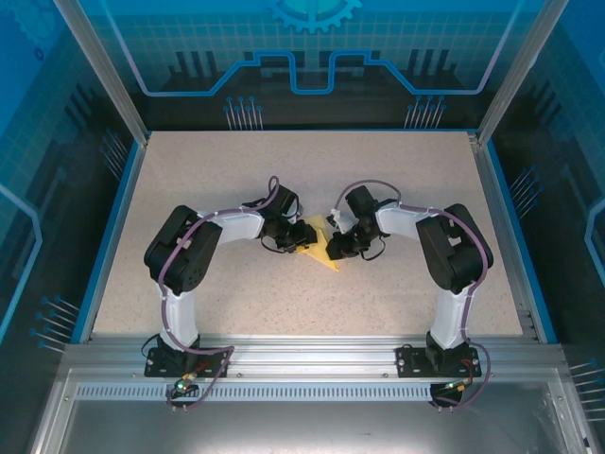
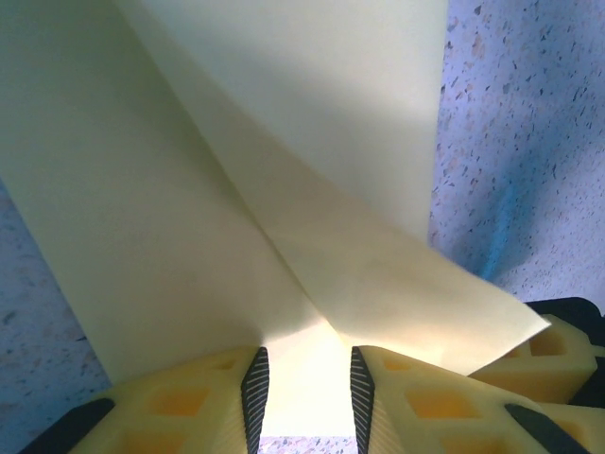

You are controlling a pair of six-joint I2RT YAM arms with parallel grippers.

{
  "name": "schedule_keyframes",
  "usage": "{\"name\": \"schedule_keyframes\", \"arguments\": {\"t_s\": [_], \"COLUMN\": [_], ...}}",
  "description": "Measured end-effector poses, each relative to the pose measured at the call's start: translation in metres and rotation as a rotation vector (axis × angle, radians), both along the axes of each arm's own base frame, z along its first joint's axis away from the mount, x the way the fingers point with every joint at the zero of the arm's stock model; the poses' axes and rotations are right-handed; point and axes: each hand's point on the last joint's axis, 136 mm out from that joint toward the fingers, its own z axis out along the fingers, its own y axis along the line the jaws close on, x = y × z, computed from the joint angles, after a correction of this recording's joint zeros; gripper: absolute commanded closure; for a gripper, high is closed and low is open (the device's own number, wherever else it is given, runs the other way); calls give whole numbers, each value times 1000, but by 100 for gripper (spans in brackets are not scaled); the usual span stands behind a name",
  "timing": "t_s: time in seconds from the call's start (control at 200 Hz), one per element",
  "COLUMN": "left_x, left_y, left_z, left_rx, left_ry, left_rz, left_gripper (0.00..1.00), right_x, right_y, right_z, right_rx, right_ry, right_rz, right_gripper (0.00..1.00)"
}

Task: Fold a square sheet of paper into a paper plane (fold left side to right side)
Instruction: Fourth fold the wing at the center of the table.

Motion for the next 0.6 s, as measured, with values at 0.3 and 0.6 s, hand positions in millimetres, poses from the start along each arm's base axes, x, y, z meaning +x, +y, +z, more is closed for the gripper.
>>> {"name": "schedule_keyframes", "arguments": {"t_s": [0.3, 0.6], "left_x": [0, 0], "left_y": [0, 0], "left_z": [0, 0], "left_rx": [0, 1], "left_ry": [0, 0], "left_rz": [0, 0], "left_gripper": [66, 67], "right_x": [0, 3], "right_y": [3, 5], "right_z": [0, 3], "right_rx": [27, 63], "right_ry": [5, 7], "right_rz": [30, 60], "right_gripper": [87, 87]}}
